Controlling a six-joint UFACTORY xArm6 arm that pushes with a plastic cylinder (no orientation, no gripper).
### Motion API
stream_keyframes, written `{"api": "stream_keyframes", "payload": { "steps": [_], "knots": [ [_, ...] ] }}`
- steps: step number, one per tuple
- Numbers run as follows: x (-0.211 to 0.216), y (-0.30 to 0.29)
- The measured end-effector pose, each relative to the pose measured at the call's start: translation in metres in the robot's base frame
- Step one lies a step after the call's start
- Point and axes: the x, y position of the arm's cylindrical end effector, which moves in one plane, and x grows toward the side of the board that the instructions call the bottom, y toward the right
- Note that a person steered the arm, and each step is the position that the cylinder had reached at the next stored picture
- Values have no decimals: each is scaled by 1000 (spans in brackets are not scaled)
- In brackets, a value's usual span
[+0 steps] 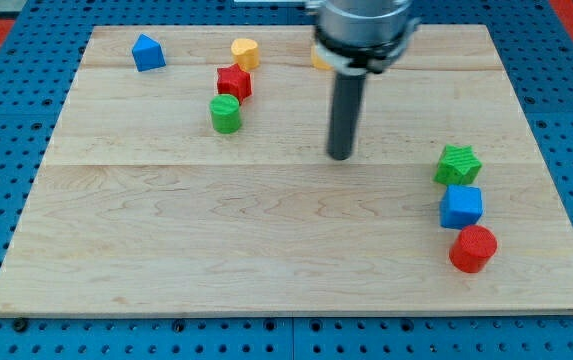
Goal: Move the green circle diagonally to the yellow hexagon
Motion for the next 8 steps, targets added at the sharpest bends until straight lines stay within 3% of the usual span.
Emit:
{"api": "stream_keyframes", "payload": {
  "steps": [1,3,4,5,6,7,8],
  "knots": [
    [11,-98],
    [-82,-168],
    [-83,-124],
    [-56,-9],
    [-44,44],
    [-8,2],
    [17,33]
  ]
}}
